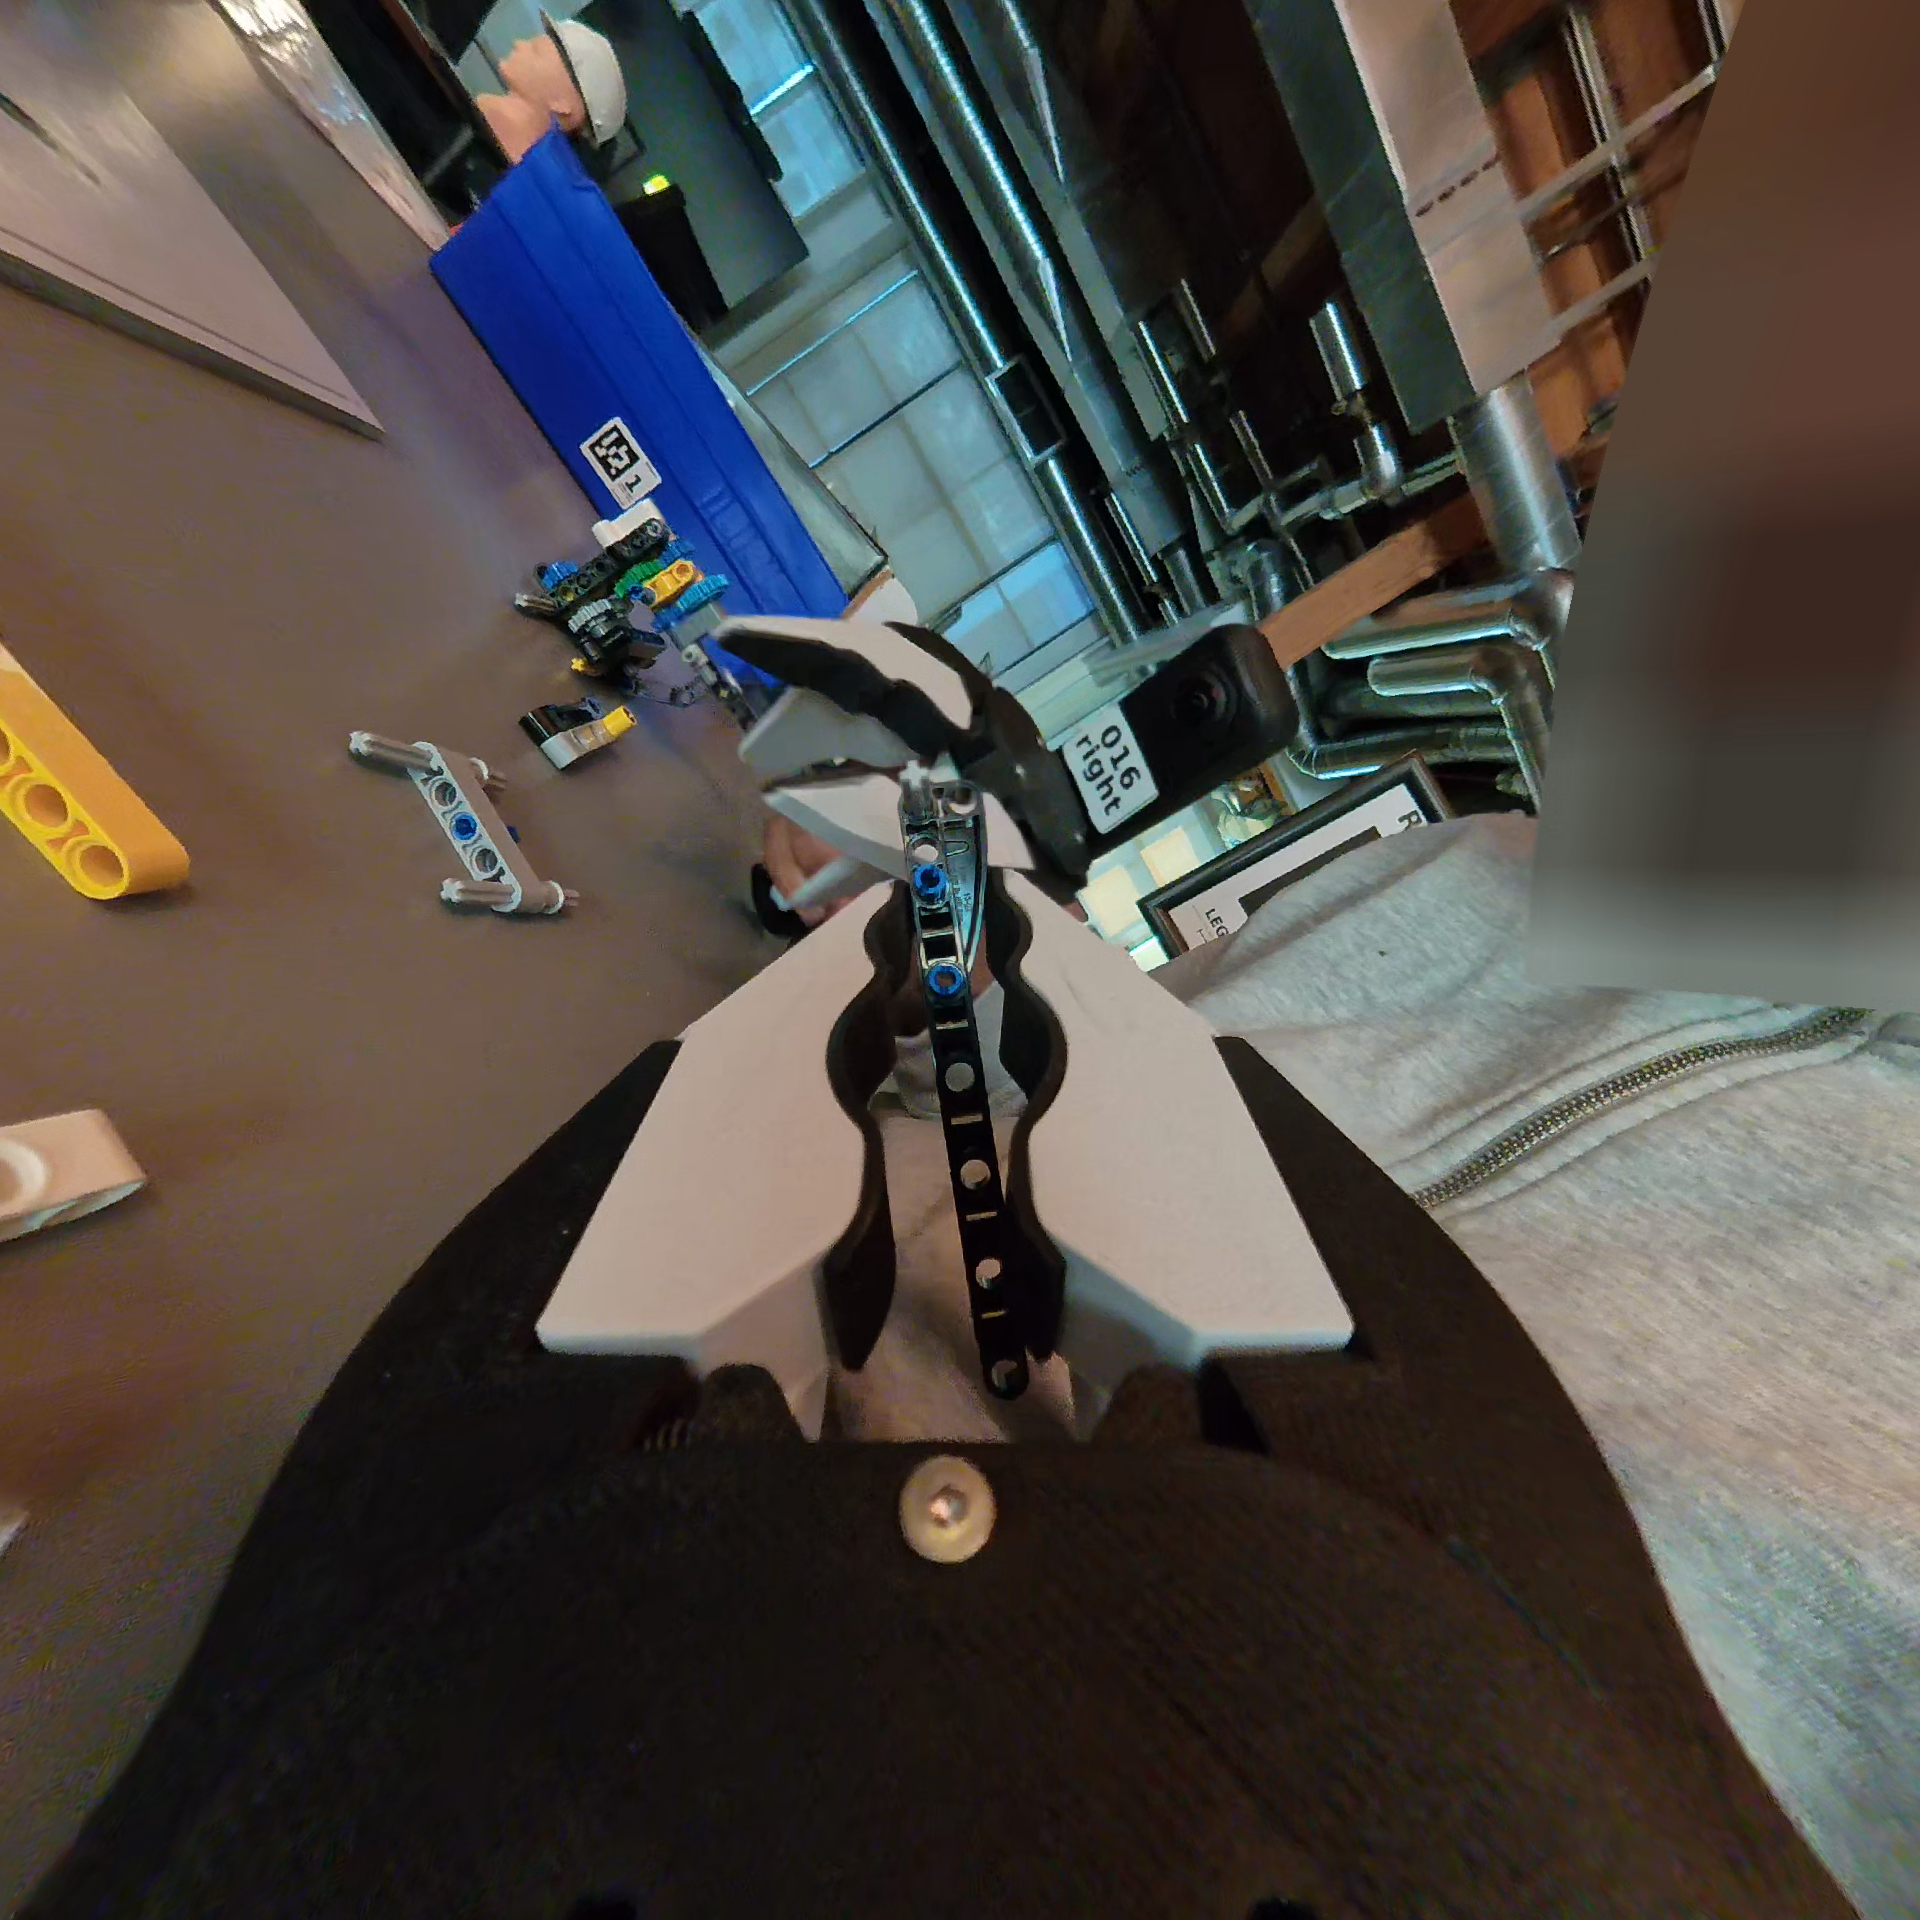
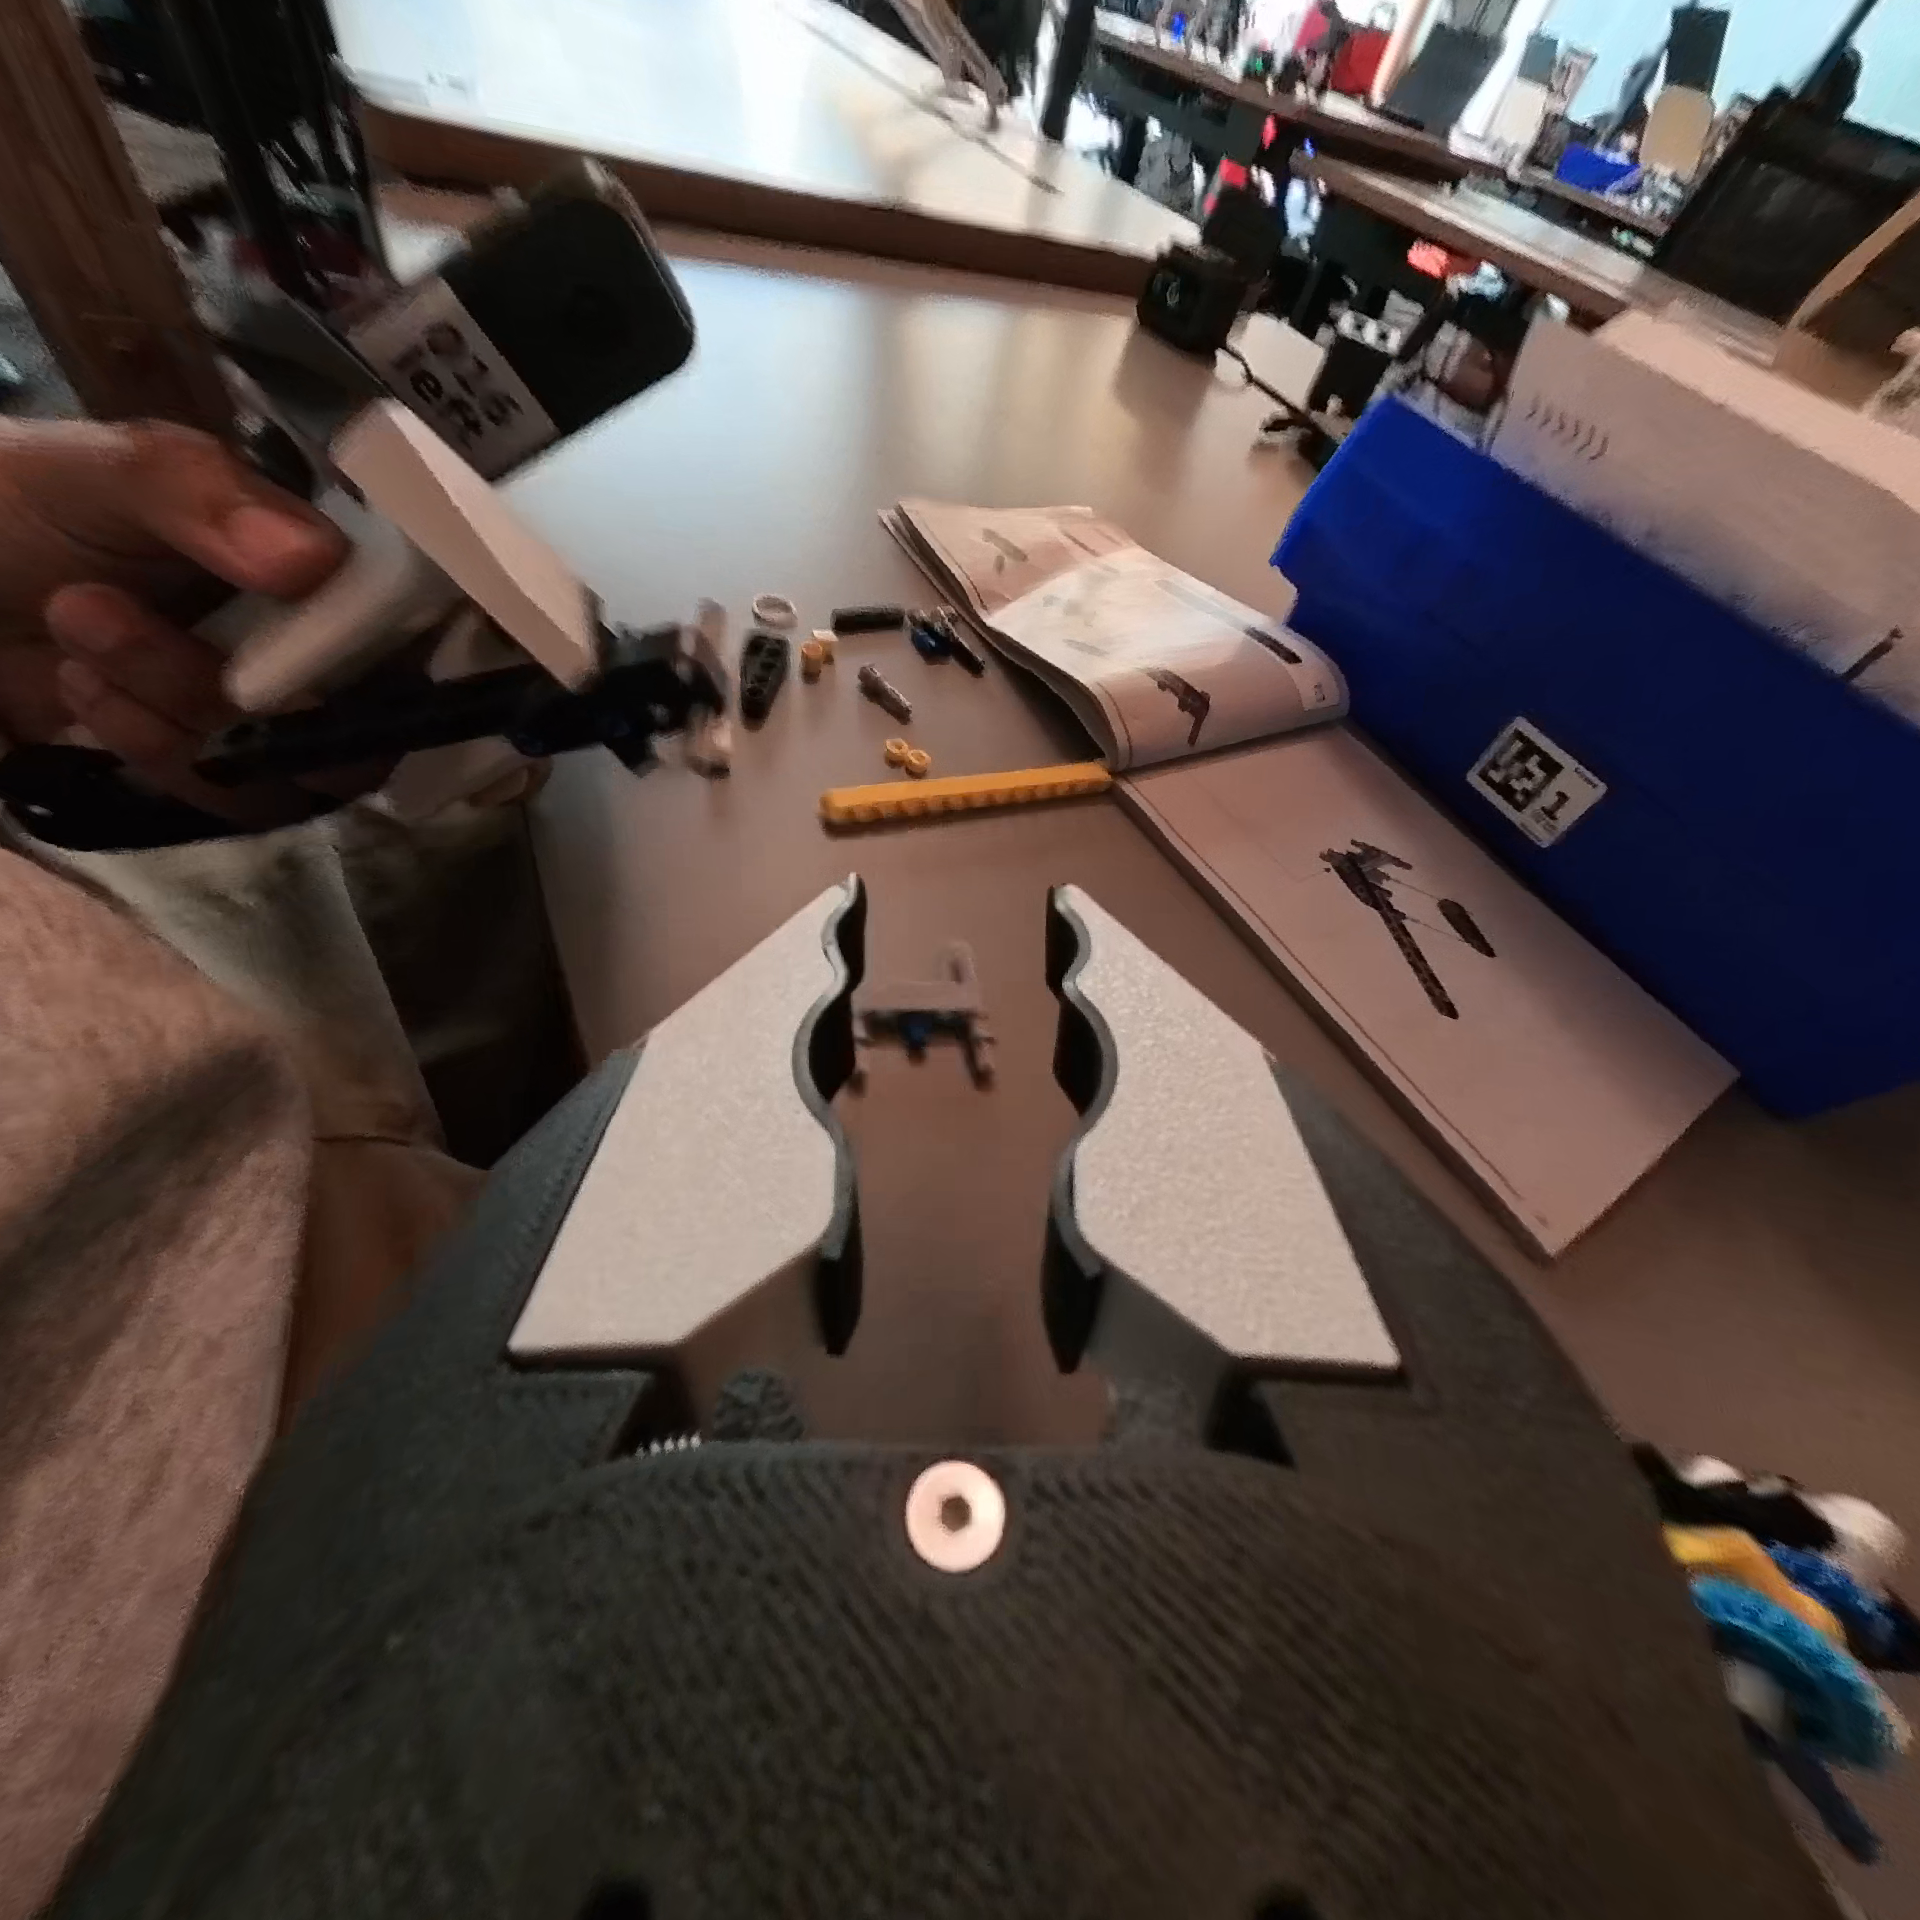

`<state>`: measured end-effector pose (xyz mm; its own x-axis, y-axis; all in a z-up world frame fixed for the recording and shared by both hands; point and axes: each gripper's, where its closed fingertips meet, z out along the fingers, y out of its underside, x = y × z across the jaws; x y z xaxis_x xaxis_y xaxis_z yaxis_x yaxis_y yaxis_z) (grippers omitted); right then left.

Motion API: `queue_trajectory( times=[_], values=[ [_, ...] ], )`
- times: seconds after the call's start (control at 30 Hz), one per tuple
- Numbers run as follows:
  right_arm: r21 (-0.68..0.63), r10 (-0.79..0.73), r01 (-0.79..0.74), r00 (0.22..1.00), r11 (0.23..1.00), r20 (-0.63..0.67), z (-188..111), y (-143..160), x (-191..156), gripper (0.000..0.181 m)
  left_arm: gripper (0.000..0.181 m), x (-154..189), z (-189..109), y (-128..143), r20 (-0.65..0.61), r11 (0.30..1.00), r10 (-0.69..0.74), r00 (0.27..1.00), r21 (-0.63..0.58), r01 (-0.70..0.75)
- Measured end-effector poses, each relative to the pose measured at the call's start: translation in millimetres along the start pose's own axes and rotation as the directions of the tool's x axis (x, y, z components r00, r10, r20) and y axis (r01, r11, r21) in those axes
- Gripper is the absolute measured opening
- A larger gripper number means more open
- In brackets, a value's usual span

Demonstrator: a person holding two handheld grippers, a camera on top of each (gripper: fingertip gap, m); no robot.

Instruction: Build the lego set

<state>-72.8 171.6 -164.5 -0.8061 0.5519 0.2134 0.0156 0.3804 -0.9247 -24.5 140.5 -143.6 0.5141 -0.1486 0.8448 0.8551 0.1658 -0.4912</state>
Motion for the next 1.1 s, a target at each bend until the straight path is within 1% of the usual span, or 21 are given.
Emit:
queue_trajectory(
  times=[0.07, 0.17, 0.23, 0.3, 0.37, 0.43, 0.63, 0.77, 0.87, 0.93, 1.0, 1.03, 1.1],
  values=[
    [0.068, 0.044, -0.049, 0.996, 0.996, 0.075, -3, -15, -17, 0.032, 0.010, 0, -1, -1, 0.008, 1.000, 0.011, 1.000, 0.005, -0.011],
    [0.125, 0.088, -0.115, 0.976, 0.986, 0.200, -7, -31, -48, 0.031, 0.010, 1, -10, -14, 0.020, 0.998, 0.030, 0.999, 0.057, -0.031],
    [0.134, 0.067, -0.100, 0.971, 0.986, 0.231, -8, -35, -62, 0.031, 0.010, 2, -16, -22, 0.022, 0.995, 0.032, 0.999, 0.098, -0.034],
    [0.132, 0.030, -0.062, 0.973, 0.989, 0.229, -8, -34, -69, 0.031, 0.010, 5, -18, -27, 0.014, 0.992, 0.038, 0.999, 0.118, -0.039],
    [0.120, 0.013, -0.039, 0.977, 0.992, 0.212, -9, -31, -70, 0.031, 0.010, 6, -15, -28, 0.012, 0.993, 0.051, 0.999, 0.105, -0.052],
    [0.113, 0.026, -0.048, 0.981, 0.992, 0.194, -12, -28, -66, 0.031, 0.010, 7, -9, -26, 0.010, 0.995, 0.066, 0.998, 0.080, -0.067],
    [0.104, 0.157, -0.176, 0.974, 0.979, 0.166, -23, -22, -52, 0.034, 0.010, 10, 7, -23, -0.017, 0.996, 0.083, 0.996, 0.021, -0.082],
    [0.140, 0.215, -0.233, 0.968, 0.962, 0.131, -34, -24, -44, 0.033, 0.010, 9, 20, -14, -0.019, 0.992, 0.111, 0.994, -0.063, -0.112],
    [0.173, 0.275, -0.292, 0.954, 0.941, 0.116, -43, -26, -35, 0.034, 0.010, 6, 28, -6, 0.005, 0.975, 0.176, 0.984, -0.141, -0.174],
    [0.197, 0.327, -0.347, 0.936, 0.917, 0.130, -49, -27, -30, 0.034, 0.010, 0, 32, -1, 0.049, 0.945, 0.276, 0.960, -0.198, -0.261],
    [0.206, 0.380, -0.407, 0.911, 0.890, 0.159, -53, -27, -27, 0.037, 0.010, -6, 35, 4, 0.099, 0.885, 0.416, 0.904, -0.271, -0.378],
    [0.206, 0.406, -0.435, 0.898, 0.877, 0.170, -54, -26, -26, 0.039, 0.010, -10, 35, 4, 0.126, 0.841, 0.502, 0.855, -0.304, -0.449],
    [0.209, 0.443, -0.478, 0.876, 0.853, 0.192, -55, -26, -24, 0.041, 0.010, -15, 35, 6, 0.162, 0.727, 0.663, 0.731, -0.373, -0.577]
  ],
)
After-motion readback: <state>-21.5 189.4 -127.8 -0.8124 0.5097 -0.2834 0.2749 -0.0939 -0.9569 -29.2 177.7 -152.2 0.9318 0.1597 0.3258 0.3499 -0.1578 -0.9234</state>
